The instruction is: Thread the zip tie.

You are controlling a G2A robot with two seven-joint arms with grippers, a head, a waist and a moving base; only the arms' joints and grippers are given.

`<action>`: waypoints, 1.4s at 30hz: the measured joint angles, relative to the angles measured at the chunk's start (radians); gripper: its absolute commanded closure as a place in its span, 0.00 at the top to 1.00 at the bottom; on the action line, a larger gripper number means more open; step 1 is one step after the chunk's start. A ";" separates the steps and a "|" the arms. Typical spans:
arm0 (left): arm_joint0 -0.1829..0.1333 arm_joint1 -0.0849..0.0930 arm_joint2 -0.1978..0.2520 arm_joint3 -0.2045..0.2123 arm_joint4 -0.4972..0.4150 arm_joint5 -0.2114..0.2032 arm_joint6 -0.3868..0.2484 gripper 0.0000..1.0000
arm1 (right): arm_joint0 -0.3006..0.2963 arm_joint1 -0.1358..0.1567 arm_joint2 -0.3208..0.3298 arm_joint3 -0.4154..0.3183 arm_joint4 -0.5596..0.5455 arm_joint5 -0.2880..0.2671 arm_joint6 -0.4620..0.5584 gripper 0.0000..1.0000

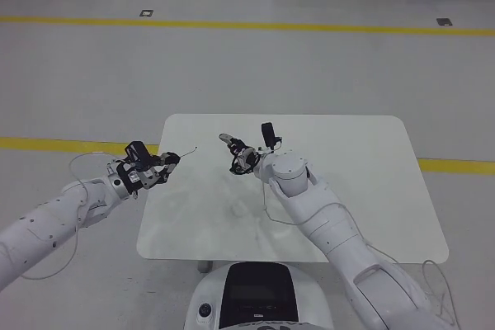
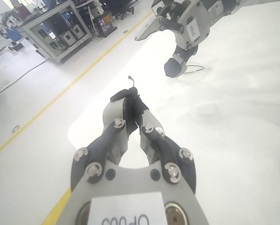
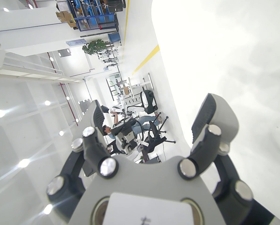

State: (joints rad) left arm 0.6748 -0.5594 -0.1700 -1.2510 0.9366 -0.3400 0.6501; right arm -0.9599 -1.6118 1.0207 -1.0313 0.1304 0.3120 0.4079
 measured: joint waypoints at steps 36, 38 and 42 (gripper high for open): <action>0.000 0.000 0.000 0.000 0.000 0.000 0.000 0.00 | -0.053 0.181 0.307 -0.020 -0.182 -0.430 0.710 1.00; 0.000 0.000 0.000 0.000 0.000 0.000 0.000 0.00 | -0.046 0.190 0.326 0.011 -0.151 -0.459 0.755 1.00; 0.000 0.000 0.000 0.000 0.000 0.000 0.000 0.00 | -0.035 0.205 0.357 0.063 -0.091 -0.505 0.832 1.00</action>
State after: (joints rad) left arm 0.6748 -0.5594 -0.1700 -1.2510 0.9367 -0.3400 0.6501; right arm -0.9945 -1.4068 1.3778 -0.9680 0.0393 -0.1932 1.2404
